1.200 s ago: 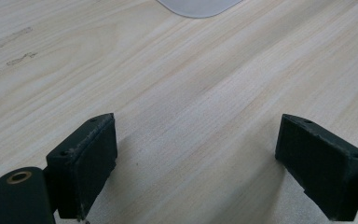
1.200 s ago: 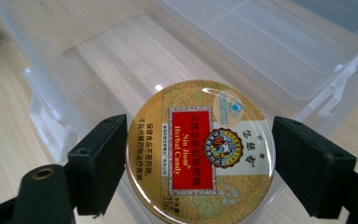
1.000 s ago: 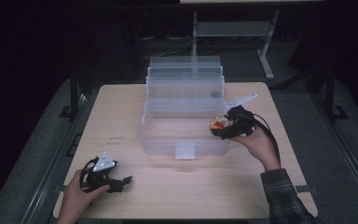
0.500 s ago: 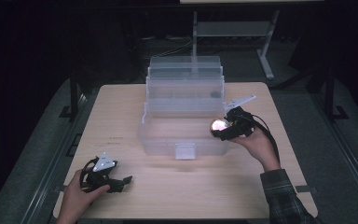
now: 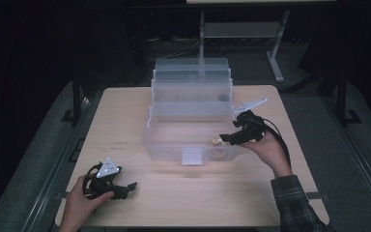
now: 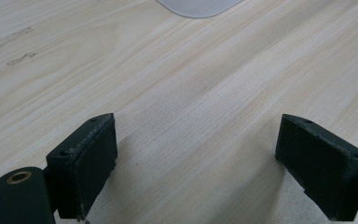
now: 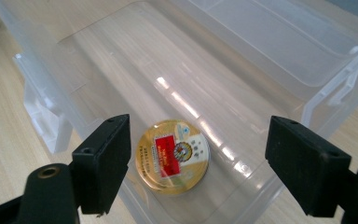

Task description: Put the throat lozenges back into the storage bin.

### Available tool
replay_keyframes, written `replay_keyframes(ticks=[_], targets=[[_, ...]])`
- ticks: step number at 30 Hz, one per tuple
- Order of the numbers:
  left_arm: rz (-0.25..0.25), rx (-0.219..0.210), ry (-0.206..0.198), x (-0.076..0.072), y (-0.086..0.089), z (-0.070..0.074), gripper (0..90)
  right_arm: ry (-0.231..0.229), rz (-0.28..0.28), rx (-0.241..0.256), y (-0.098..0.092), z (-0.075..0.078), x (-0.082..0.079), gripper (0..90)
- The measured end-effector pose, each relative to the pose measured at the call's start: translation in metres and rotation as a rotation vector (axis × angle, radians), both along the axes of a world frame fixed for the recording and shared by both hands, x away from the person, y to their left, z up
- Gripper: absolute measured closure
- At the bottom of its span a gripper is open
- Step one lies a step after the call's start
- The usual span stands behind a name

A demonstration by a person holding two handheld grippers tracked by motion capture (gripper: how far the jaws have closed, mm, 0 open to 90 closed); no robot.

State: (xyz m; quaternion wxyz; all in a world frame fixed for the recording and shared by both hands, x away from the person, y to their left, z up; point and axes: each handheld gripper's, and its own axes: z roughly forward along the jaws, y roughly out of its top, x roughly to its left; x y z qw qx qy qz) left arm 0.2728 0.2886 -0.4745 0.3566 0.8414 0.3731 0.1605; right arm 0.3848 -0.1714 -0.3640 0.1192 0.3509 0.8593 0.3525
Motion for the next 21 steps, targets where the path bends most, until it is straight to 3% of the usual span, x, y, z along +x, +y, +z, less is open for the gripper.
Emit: replay_keyframes(ticks=[12, 21], targets=[[0.0, 0.001, -0.001, 0.0, 0.0, 0.0, 11.7, -0.018, -0.02, 0.011, -0.011, 0.008, -0.007, 21.5], [-0.001, 0.001, -0.001, 0.0, 0.0, 0.0, 11.7, -0.027, -0.05, 0.006, -0.024, 0.012, -0.014, 15.2]])
